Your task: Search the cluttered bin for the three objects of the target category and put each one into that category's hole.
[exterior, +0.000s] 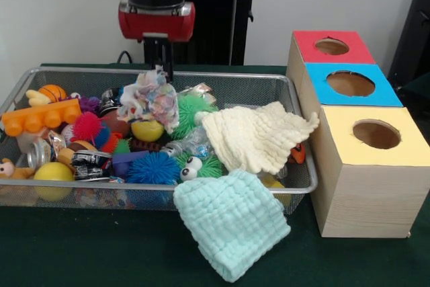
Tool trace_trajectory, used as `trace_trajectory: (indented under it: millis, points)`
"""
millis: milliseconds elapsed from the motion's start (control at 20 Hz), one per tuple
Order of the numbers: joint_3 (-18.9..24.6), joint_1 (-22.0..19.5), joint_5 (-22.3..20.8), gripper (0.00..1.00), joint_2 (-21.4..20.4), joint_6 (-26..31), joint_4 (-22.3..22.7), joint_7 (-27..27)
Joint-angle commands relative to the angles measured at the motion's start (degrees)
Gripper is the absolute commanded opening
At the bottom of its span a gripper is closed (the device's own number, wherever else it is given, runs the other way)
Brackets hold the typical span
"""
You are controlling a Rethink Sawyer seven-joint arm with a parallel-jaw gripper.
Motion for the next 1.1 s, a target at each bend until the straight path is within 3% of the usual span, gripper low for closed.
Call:
trace_trajectory:
  millis: [50,1100]
  points:
    - [4.2,2.7,4.6,0.0,-5.3,10.5,-0.5,0.1]
    - [-2.2,15.8,8.8,0.0,-4.0,19.5,-11.0,9.9]
